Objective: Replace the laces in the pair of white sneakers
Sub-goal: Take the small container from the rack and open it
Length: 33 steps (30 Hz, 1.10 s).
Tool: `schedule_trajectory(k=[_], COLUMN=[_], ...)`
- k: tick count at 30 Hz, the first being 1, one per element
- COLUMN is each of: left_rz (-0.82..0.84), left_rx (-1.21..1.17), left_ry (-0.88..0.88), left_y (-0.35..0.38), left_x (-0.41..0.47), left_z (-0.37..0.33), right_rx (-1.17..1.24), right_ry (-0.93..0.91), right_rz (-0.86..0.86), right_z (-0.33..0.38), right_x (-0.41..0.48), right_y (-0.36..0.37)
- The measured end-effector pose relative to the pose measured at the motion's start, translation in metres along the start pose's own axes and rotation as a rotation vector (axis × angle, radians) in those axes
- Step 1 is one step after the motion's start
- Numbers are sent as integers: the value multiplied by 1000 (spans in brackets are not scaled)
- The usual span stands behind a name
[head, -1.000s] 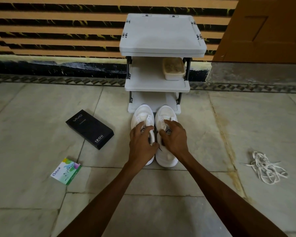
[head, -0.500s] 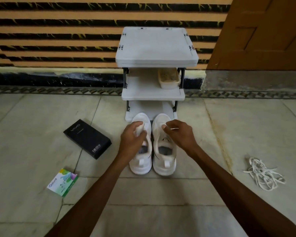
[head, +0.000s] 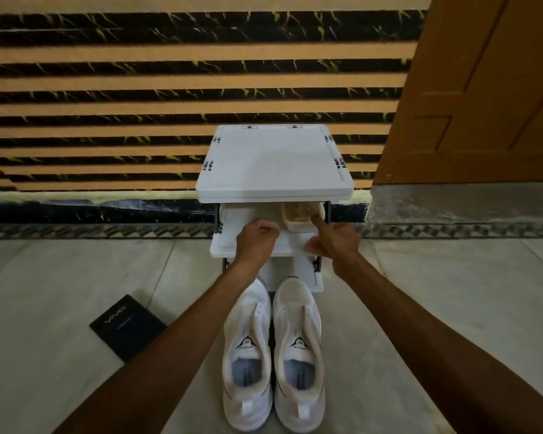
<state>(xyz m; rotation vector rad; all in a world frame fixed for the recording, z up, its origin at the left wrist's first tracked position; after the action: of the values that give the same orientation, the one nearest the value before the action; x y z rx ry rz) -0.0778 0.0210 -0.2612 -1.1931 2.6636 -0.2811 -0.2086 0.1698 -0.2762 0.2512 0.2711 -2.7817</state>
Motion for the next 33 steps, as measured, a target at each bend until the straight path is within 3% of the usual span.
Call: schedule_trajectory(k=[7, 10, 13, 15, 19, 21, 24, 29, 33], left_rz=[-26, -98, -96, 56, 566, 669, 580, 435, 391], left_rx=[-129, -179, -279, -307, -112, -83, 5, 159, 115], left_ry=[-80, -53, -41, -108, -147, -103, -15, 19, 22], left_y=[11, 6, 3, 11, 59, 86, 114, 135, 139], left_x=[8, 2, -13, -26, -74, -100, -127, -150, -152], left_z=[11, 9, 2, 4, 20, 29, 43, 62, 61], right_rx=[112, 220, 128, 11, -148, -128, -90, -421, -503], right_ry=[71, 52, -63, -119, -135, -115, -92, -210, -306], right_rz=[-128, -22, 104, 193, 335, 297, 180, -101, -176], right_z=[-4, -6, -5, -8, -33, -49, -70, -80, -76], right_x=[25, 5, -30, -51, -84, -94, -105, -114, -118], right_y=[-3, -13, -40, -63, -106, -128, -157, -190, -194])
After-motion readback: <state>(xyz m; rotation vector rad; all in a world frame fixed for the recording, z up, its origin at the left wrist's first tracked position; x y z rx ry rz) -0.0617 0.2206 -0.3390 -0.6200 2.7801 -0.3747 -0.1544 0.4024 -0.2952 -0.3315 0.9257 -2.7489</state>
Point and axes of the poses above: each hand's wrist, its own x-axis towards the middle knuckle, its own y-axis out of the palm, z = x × y, the point moved 8 cm from there along x, towards the middle knuckle, and after that the axes turned 2 degrees about -y, right-handed, at the moved point
